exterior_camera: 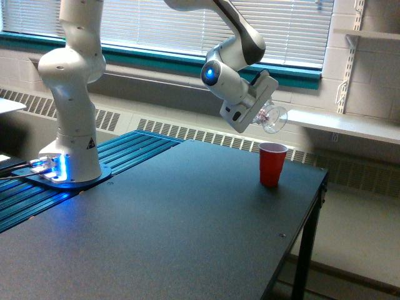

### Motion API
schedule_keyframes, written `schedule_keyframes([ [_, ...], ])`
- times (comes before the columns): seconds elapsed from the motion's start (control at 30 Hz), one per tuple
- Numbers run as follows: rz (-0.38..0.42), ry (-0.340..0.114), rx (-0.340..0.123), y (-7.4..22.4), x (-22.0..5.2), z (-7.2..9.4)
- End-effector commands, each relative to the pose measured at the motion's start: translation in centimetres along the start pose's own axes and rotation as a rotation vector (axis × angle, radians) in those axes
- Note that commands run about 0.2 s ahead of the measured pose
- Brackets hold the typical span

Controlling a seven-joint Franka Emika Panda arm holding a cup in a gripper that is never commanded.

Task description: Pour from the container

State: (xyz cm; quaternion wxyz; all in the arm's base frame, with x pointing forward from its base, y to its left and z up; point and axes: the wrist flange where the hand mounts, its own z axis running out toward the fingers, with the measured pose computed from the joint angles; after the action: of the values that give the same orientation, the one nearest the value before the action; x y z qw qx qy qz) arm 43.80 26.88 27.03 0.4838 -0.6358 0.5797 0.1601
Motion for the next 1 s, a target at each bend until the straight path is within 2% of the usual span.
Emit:
schedule_keyframes([
  [0.03,0.036,-0.019,0.025,0.0,0.4,-0.3],
  [0.33,0.055,-0.027,0.003,1.0,0.1,0.2],
  [1.0,0.088,-0.055,0.014,1.4,0.2,0.3],
])
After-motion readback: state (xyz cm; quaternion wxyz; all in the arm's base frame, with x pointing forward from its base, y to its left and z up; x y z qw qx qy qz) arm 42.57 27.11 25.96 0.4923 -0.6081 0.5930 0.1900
